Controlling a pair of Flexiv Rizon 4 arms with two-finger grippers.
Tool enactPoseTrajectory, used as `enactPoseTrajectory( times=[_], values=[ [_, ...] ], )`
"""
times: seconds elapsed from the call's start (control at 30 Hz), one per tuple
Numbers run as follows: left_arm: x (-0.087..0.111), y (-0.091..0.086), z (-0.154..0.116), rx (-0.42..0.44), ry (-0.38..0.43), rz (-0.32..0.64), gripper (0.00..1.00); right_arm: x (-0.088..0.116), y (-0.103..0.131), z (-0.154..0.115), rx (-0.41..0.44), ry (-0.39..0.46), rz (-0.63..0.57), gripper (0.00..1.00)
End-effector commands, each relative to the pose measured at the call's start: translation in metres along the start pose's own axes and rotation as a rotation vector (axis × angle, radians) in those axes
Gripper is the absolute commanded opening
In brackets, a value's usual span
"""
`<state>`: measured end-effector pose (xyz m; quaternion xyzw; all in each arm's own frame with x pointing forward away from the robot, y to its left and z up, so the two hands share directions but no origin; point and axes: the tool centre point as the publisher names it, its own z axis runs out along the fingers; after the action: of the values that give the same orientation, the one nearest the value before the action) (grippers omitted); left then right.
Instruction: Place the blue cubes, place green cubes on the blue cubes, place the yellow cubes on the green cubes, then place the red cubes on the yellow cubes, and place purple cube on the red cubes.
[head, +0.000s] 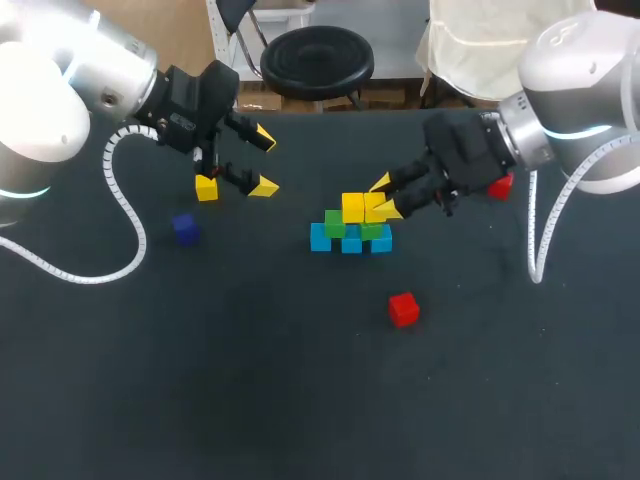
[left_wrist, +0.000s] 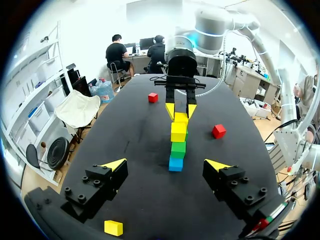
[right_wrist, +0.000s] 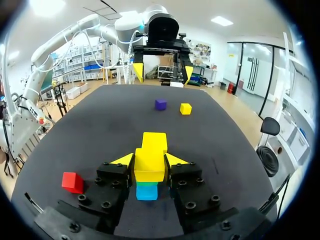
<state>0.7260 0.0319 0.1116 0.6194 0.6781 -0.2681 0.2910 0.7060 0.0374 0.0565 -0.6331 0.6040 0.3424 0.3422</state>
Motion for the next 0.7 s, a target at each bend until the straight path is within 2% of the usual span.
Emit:
enactPoseTrajectory(
  times=[0.03, 0.7],
  values=[
    [-0.0001, 0.0008, 0.0004, 0.002, 0.002, 0.0, 1.0, 0.0006, -0.0012, 0.0007, -0.003, 0.0, 0.001, 0.0],
    [-0.0001, 0.0008, 0.0004, 0.002, 0.002, 0.0, 1.0, 0.0061, -0.0018, 0.0033, 0.008, 0.004, 0.014, 0.0]
  ],
)
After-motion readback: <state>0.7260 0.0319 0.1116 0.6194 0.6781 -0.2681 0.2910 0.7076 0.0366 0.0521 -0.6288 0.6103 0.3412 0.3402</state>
